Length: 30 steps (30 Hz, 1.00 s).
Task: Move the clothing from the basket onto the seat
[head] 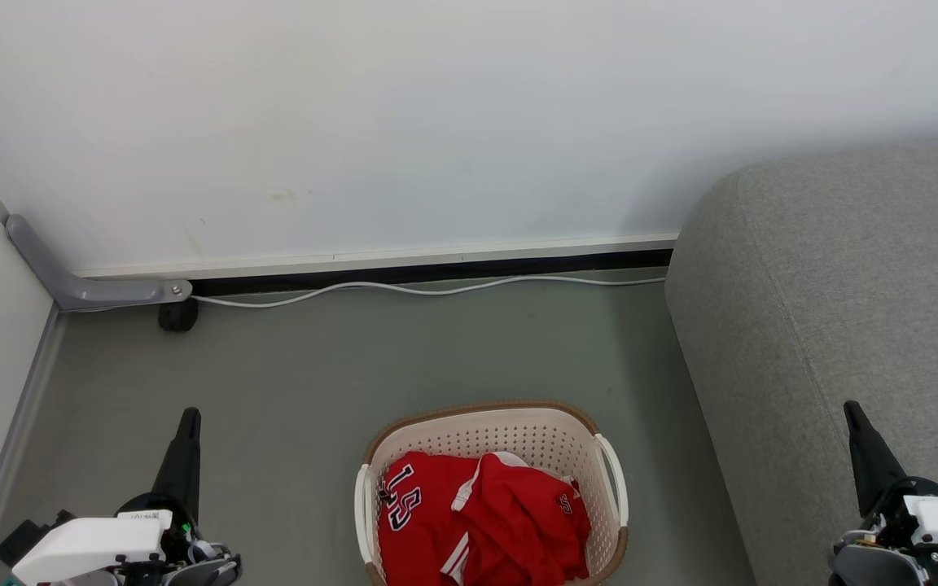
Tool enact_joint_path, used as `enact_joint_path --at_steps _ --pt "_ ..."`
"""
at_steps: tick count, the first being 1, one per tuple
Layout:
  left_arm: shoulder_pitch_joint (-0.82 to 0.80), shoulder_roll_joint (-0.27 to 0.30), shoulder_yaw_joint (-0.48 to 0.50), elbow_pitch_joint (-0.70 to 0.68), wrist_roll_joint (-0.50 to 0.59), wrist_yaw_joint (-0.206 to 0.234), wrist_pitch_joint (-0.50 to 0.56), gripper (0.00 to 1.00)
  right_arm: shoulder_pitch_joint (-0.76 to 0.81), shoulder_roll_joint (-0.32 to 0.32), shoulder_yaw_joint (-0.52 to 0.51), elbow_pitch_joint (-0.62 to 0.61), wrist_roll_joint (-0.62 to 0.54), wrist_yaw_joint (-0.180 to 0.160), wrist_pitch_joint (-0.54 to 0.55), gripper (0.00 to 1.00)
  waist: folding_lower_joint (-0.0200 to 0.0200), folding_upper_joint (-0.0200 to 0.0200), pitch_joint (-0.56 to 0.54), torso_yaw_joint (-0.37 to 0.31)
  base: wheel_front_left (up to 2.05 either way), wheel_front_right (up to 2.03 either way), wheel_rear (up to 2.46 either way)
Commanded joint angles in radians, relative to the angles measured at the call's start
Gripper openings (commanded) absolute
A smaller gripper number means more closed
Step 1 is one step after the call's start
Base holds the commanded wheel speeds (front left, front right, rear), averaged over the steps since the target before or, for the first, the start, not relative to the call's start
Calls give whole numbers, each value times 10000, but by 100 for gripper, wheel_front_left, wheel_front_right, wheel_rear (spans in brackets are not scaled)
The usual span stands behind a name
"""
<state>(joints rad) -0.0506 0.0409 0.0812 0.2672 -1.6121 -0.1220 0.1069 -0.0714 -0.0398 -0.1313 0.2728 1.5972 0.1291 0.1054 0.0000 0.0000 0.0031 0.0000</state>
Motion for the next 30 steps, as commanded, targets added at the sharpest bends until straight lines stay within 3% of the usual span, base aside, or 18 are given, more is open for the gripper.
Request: enact_joint_path --at_steps 1,30 --pt "-573 93 321 -224 31 -86 60 0 -365 -104 179 -280 118 16 75 0 0 0 0 0 0 0 0" --pt "-573 93 321 -224 31 -86 60 0 -365 -104 179 -280 118 16 75 0 0 0 0 0 0 0 0"
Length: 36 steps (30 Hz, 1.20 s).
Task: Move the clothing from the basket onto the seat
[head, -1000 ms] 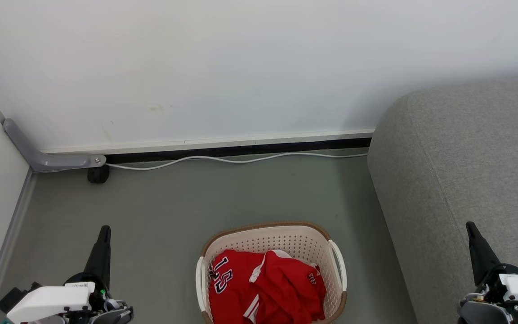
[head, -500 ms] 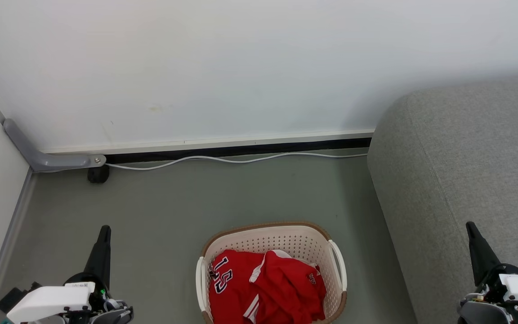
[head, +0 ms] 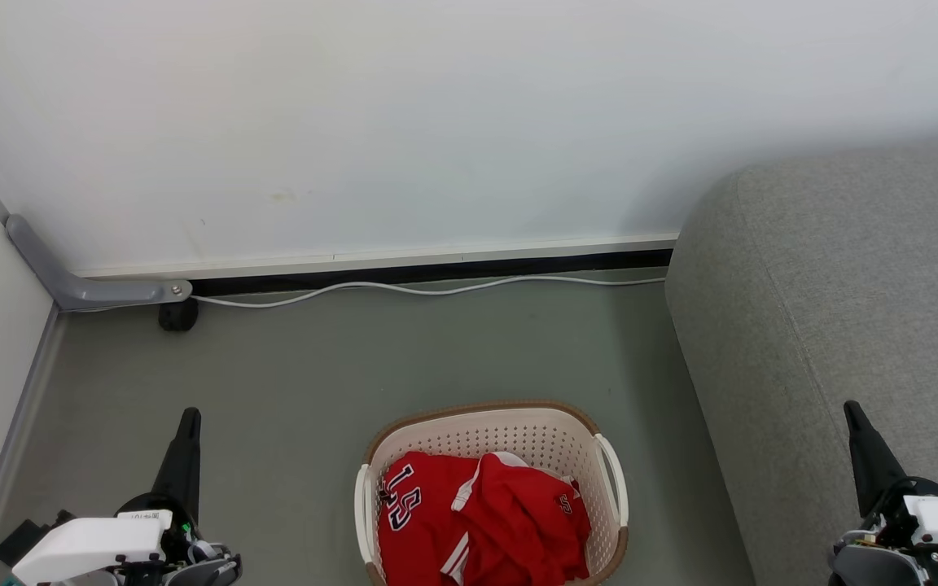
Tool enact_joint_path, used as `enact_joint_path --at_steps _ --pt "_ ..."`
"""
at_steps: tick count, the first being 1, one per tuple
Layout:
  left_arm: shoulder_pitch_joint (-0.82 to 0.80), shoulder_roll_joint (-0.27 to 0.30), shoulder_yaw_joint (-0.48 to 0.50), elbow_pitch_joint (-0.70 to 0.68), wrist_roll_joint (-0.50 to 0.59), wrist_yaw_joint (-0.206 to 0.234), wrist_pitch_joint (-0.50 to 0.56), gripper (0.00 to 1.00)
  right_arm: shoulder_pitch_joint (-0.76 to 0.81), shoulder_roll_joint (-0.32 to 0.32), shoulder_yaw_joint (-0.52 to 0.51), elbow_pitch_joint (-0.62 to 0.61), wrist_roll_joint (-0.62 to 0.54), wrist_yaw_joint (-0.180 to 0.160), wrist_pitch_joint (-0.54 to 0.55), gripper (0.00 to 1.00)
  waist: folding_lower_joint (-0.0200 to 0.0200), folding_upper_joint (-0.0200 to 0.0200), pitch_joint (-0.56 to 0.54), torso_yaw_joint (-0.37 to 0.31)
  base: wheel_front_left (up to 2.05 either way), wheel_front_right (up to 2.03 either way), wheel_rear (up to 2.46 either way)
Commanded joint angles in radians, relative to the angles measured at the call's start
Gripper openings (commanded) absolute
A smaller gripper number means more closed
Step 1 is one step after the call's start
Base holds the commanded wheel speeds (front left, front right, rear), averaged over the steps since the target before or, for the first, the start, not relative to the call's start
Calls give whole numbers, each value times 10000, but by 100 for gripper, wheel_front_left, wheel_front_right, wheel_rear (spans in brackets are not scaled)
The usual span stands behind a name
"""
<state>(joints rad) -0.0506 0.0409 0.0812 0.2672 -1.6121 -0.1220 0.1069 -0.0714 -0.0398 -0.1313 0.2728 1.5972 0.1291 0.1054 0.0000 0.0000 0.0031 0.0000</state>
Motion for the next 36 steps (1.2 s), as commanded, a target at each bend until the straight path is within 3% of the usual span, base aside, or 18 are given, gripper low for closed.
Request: enact_joint_path --at_steps 1,36 --pt "-573 93 321 -224 31 -86 60 0 -365 -104 179 -280 118 16 75 0 0 0 0 0 0 0 0" --pt "-573 93 321 -224 31 -86 60 0 -365 -104 179 -280 118 16 75 0 0 0 0 0 0 0 0"
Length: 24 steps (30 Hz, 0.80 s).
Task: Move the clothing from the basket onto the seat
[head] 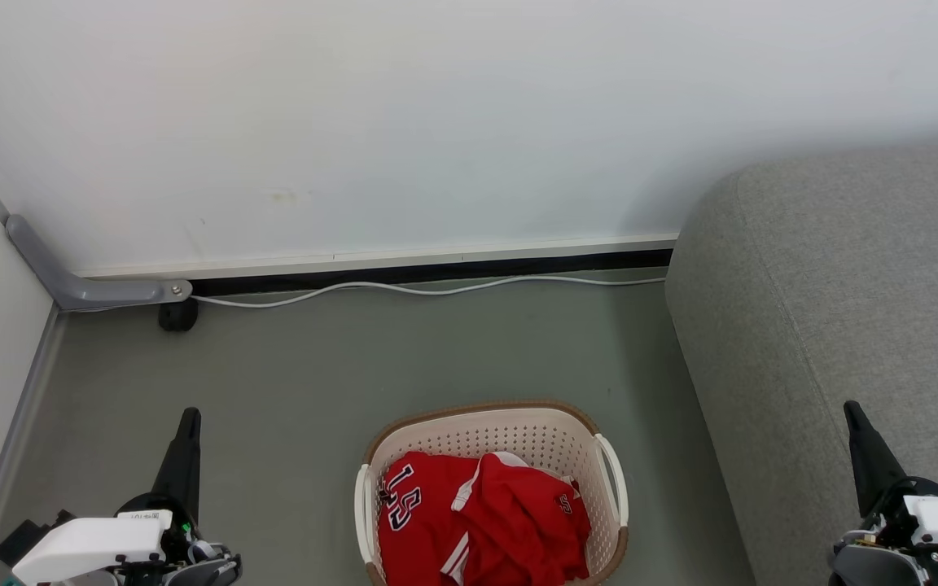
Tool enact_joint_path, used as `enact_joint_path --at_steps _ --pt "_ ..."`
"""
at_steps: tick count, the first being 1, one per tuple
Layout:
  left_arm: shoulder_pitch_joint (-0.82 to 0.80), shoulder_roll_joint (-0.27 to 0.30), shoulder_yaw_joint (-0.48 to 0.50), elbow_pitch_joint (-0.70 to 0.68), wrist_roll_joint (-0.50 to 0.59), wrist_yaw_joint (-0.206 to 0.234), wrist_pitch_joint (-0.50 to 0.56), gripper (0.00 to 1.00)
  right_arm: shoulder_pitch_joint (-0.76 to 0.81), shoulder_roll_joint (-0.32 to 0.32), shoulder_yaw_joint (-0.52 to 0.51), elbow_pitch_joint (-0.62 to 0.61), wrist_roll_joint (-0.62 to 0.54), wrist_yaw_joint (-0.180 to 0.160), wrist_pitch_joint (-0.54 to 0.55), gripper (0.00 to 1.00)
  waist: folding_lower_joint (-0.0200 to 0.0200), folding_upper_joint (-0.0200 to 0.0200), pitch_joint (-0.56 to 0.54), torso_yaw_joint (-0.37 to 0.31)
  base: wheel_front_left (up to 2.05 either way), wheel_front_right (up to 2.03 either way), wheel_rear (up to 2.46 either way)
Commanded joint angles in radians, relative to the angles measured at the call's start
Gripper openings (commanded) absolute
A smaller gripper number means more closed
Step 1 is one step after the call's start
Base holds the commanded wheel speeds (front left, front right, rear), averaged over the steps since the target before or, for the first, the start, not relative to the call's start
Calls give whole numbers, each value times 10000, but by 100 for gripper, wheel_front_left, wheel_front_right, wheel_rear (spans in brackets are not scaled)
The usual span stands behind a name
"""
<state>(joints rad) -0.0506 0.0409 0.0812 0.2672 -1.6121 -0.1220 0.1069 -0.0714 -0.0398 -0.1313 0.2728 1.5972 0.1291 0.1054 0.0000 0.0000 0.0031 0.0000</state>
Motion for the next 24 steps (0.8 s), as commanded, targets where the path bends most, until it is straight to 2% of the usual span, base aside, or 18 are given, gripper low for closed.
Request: enact_joint_path --at_steps 1,24 --pt "-573 93 321 -224 31 -86 60 0 -365 -104 179 -280 118 16 75 0 0 0 0 0 0 0 0" --pt "-573 93 321 -224 31 -86 60 0 -365 -104 179 -280 118 16 75 0 0 0 0 0 0 0 0"
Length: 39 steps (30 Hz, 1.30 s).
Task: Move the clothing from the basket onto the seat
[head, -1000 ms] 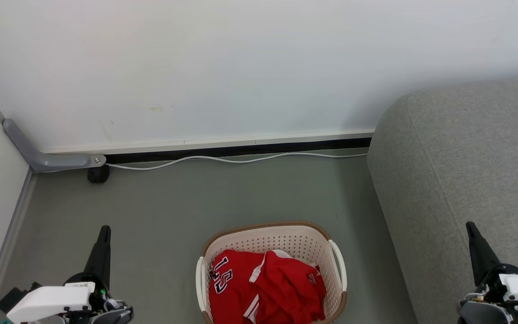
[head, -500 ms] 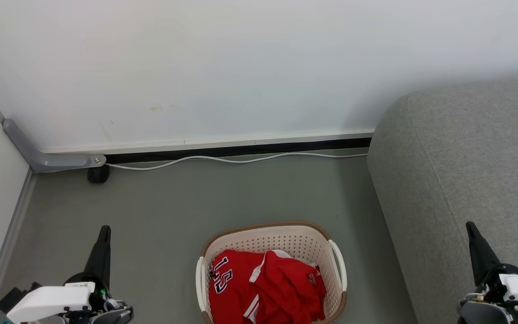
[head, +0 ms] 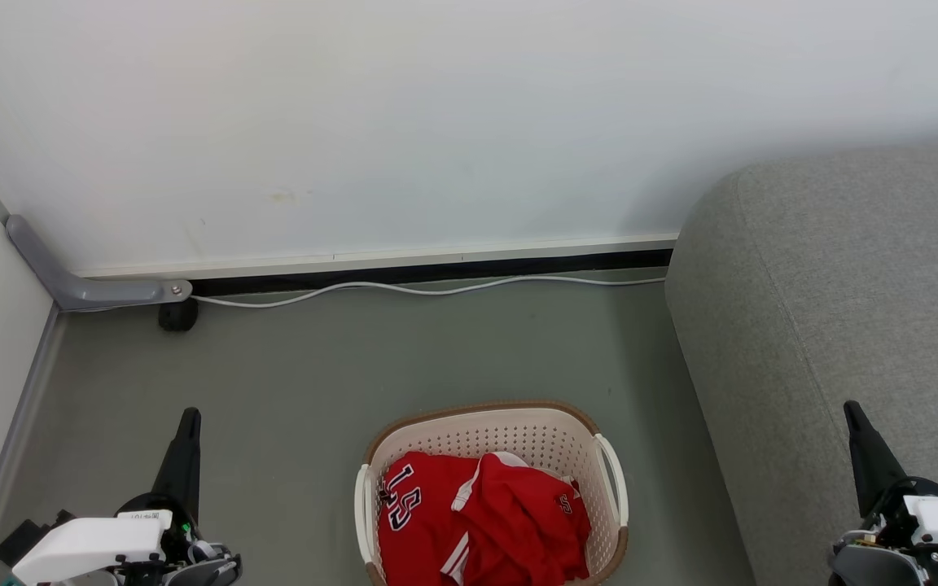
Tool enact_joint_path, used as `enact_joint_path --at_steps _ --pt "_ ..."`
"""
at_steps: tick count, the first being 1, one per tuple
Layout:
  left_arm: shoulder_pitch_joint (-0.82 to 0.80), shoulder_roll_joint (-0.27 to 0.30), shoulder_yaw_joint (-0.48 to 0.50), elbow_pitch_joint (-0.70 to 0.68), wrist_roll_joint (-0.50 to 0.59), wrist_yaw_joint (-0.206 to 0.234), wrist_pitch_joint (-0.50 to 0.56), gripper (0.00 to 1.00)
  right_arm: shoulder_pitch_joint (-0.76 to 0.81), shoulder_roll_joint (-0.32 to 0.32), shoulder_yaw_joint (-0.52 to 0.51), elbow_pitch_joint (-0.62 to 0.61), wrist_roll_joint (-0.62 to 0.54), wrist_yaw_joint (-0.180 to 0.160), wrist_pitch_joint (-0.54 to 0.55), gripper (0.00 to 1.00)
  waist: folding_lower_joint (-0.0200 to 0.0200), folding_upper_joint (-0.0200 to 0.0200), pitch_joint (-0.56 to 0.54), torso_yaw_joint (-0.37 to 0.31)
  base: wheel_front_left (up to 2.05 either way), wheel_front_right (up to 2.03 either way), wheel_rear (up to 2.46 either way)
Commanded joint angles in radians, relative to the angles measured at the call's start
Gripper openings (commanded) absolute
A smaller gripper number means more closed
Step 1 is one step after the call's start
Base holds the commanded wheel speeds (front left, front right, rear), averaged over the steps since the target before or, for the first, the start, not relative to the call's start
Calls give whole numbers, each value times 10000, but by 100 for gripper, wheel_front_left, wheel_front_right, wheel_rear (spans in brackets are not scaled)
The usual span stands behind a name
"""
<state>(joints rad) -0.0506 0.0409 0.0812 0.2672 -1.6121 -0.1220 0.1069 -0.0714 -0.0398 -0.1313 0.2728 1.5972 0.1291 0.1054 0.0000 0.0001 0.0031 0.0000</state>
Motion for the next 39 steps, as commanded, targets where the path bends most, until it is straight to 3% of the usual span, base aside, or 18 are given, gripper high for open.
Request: enact_joint_path --at_steps 1,20,21,23,24,25,26,32,39 --pt "-573 93 321 -224 31 -86 60 0 -365 -104 179 -280 118 16 75 0 0 -1 0 0 0 0 0" --pt "-573 93 321 -224 31 -86 60 0 -365 -104 179 -280 118 16 75 0 0 -1 0 0 0 0 0" --pt "18 0 -4 31 -1 2 -6 100 7 4 8 31 -4 0 -2 100 0 -1 0 0 0 0 0" --pt "135 -50 -20 247 1 4 -21 100 127 68 45 222 -8 0 -2 100 0 -1 2 0 0 0 0" --pt "244 -94 -25 372 1 4 -24 0 231 113 62 348 -8 0 -2 0 0 -1 3 0 0 0 0" --pt "374 -153 -28 517 1 4 -24 0 356 164 79 474 -8 0 -1 0 0 -1 5 0 0 0 0" --pt "401 -173 -39 552 9 3 -44 100 375 171 85 501 -8 0 1 100 0 -1 13 -1 0 0 0" --pt "272 -160 -106 525 92 -1 -220 100 213 69 107 439 -34 1 9 100 23 -1 4 -4 0 0 0" --pt "124 -145 -166 520 292 -6 -425 100 18 -73 215 390 -147 2 -65 100 1 -1 51 -16 0 0 0"
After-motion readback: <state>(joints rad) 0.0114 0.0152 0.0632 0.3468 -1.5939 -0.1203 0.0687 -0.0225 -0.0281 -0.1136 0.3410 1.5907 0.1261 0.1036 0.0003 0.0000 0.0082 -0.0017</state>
